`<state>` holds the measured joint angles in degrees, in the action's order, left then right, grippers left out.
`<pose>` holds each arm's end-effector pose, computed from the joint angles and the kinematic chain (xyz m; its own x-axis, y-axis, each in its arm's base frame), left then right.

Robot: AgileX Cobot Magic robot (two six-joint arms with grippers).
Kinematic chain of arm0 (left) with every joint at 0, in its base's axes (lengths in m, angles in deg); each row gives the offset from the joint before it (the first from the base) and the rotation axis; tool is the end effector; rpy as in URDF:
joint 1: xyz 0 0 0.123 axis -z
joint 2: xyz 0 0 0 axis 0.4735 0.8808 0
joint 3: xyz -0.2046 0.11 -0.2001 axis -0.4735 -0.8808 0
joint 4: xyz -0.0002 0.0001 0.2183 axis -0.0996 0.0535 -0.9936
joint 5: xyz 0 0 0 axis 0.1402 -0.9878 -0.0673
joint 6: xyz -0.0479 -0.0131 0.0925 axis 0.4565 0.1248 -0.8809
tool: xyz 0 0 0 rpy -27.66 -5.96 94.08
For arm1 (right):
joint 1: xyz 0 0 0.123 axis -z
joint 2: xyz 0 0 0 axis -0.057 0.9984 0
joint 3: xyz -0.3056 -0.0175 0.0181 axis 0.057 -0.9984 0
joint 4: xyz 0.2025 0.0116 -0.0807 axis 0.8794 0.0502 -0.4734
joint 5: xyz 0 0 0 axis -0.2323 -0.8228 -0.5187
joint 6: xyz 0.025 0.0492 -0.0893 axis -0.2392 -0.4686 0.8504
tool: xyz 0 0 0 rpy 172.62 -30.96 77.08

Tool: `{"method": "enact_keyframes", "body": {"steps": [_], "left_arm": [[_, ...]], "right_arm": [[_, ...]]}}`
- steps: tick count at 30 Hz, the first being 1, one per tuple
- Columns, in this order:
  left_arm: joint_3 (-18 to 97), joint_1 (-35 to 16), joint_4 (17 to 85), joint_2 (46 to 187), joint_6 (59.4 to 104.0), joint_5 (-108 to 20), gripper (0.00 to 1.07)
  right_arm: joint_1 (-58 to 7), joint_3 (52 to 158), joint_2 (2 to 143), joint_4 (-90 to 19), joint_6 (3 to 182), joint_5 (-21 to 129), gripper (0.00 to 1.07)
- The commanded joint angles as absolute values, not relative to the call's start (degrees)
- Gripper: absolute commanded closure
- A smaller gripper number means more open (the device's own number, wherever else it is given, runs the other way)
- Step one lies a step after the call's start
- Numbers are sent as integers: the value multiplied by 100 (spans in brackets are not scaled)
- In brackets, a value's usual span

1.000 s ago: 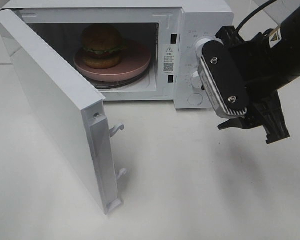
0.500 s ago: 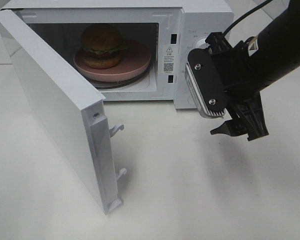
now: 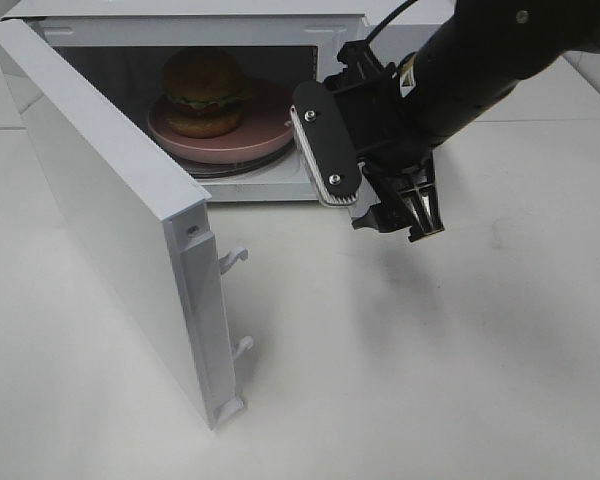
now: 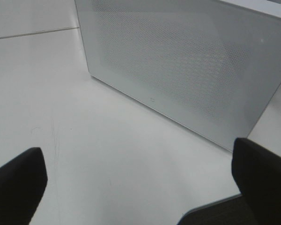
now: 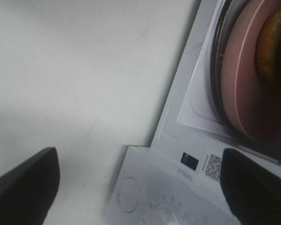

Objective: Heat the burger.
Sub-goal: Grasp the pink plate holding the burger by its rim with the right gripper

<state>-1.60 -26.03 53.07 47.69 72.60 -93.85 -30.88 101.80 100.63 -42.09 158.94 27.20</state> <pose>-0.0481 -0.0242 0.2591 -0.4055 0.0936 -0.9093 0.2954 0.9548 -0.0335 0.2886 0.1904 0.2633 0.3810 -0.9176 -0.1138 -0.7417 -0.2298 -0.6301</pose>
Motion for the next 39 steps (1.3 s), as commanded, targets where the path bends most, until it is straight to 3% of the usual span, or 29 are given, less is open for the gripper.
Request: {"method": "enact_keyframes", "body": {"steps": [1, 39], "left_arm": [[-178, -2620, 5307, 4654, 7289, -9316, 4], [-178, -2620, 5307, 4654, 7289, -9316, 4]], "right_arm": [[-3197, 10438, 10252, -4353, 15820, 2789, 19], [-3243, 12306, 12269, -4473, 14977, 3631, 26]]}}
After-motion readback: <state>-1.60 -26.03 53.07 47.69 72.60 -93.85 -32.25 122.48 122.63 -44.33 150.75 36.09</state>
